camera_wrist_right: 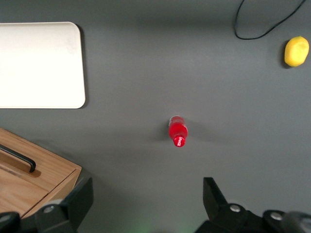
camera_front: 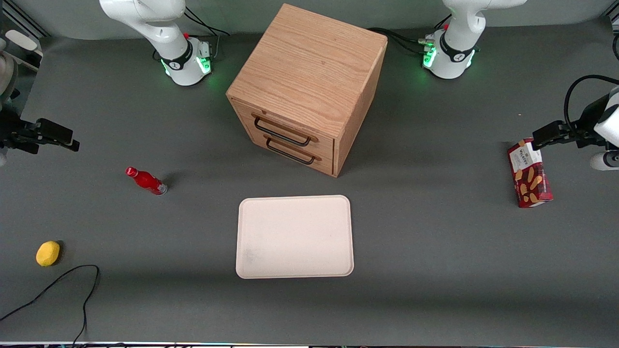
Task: Open upper drawer
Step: 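Move the right gripper toward the upper drawer's black handle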
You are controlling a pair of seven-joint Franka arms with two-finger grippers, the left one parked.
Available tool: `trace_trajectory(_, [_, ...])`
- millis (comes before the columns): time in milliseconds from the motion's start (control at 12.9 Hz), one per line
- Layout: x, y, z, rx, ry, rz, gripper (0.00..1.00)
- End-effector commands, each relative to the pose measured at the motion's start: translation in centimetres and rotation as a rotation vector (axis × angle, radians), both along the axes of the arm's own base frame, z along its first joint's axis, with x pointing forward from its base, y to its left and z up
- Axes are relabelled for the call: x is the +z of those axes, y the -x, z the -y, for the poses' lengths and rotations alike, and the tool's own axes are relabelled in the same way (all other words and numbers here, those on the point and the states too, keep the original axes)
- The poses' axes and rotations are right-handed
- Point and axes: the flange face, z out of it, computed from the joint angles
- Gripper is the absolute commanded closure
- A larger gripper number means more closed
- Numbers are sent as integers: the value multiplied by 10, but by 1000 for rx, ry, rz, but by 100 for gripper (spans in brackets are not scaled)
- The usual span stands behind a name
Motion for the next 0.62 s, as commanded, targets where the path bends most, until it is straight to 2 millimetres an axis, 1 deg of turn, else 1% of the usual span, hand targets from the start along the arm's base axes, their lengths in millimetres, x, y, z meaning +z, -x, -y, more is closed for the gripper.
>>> trace_trajectory(0, [6, -1, -17, 9, -128, 4, 0])
trace_trajectory(78, [0, -7, -18, 7, -149, 3, 0])
trace_trajectory(155, [-16, -16, -19, 7, -153, -25, 0])
trace_trajectory(388, [-55, -42, -29, 39, -228, -56, 0])
trace_trajectory(543, [-69, -52, -64, 95, -231, -51, 0])
